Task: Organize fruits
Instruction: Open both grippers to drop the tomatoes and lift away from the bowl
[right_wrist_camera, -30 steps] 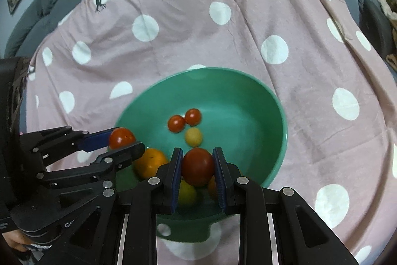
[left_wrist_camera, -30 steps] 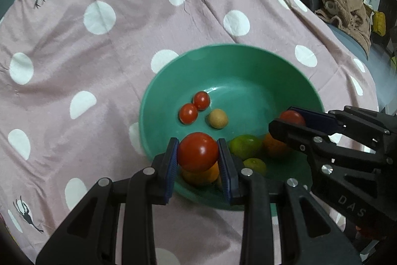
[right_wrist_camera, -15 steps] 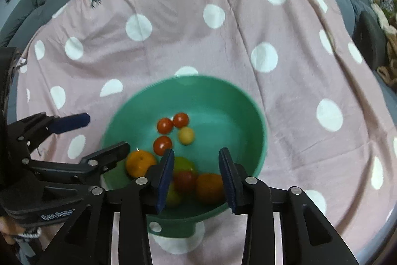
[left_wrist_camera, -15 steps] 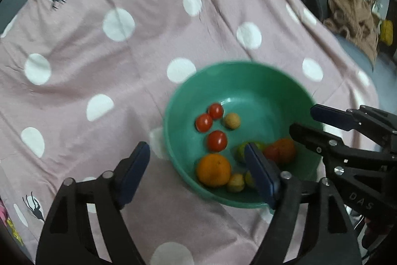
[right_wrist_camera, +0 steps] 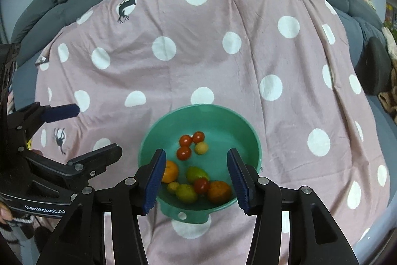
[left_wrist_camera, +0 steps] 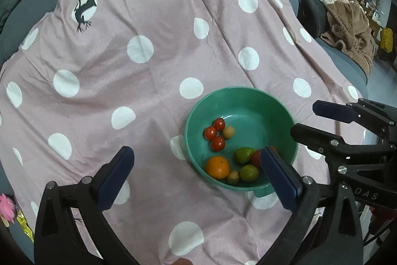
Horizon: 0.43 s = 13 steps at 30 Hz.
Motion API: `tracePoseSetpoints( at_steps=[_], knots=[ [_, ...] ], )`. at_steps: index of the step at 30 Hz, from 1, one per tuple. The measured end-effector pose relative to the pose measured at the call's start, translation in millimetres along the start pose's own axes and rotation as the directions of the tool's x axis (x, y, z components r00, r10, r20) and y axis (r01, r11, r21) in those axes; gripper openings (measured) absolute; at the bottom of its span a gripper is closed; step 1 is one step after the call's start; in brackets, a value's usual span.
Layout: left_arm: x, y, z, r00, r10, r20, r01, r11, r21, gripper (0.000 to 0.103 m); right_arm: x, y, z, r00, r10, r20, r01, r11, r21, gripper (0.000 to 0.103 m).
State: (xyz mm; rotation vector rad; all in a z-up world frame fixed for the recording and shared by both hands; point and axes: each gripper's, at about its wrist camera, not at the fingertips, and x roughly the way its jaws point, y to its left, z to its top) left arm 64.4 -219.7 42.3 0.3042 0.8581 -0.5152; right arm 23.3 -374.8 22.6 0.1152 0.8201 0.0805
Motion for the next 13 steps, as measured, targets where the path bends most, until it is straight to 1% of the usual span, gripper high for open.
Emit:
tracePoseSetpoints(
  at_steps=[6, 10, 13],
  knots=[
    [-9, 0, 10, 1.0, 0.012, -0.004, -0.012, 1.0, -0.006, 0.102, -9, -1, 11, 1.0, 0.0, -0.005, 0.0, 1.0, -0.008, 0.052],
    [-14, 0, 14, 1.0, 0.011, 0.002, -0.011, 1.0, -0.016, 0.102, -12, -2, 13, 1.0, -0.007, 0.002, 0.007, 1.0, -0.002, 0.052],
    [-13, 0, 17, 1.0, 0.024, -0.001, -0.024, 1.0, -0.019, 0.102, -13, -2, 14, 1.0, -0.014, 0.004, 0.014, 1.0, -0.004, 0.052]
  ],
)
